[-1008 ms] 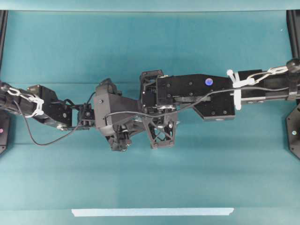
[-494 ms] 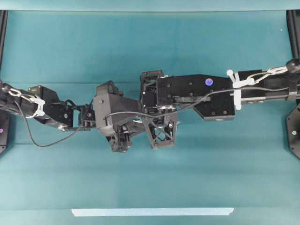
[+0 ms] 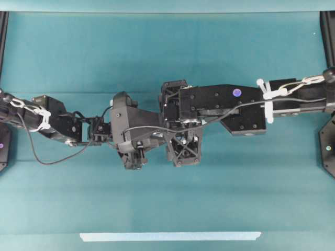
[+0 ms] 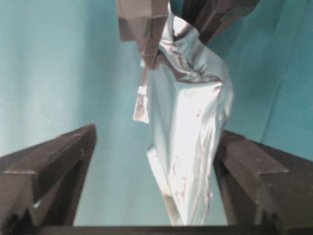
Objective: Hand over the silver zip bag and make it stand upright.
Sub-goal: 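Close the left gripper on the bag's lower edge, then open the right gripper and retract it to the right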
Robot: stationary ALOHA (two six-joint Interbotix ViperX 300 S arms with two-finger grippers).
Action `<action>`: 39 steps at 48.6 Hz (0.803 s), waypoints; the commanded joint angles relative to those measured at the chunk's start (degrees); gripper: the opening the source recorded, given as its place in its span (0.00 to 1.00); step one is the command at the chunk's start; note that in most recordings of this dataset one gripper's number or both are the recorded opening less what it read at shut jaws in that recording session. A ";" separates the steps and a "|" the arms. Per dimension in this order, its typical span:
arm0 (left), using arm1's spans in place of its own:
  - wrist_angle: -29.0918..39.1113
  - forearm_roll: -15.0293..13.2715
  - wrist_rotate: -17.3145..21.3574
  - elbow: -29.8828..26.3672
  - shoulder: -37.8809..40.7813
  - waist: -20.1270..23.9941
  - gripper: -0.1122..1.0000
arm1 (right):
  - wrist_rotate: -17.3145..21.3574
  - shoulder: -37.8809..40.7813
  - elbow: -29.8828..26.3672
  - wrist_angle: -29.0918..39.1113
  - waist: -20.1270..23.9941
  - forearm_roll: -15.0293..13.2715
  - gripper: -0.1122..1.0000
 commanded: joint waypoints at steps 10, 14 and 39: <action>0.00 0.09 1.76 -0.35 -0.26 -0.18 0.36 | 1.76 -2.46 -0.35 -0.18 0.18 -0.26 0.90; 0.00 0.18 2.37 -0.35 -0.26 -0.18 0.36 | 1.93 -2.99 -0.35 -0.18 0.09 -0.26 0.90; 0.00 0.18 6.06 -0.18 -0.26 -0.26 0.35 | 9.76 -11.34 3.69 -3.16 -1.58 -0.26 0.90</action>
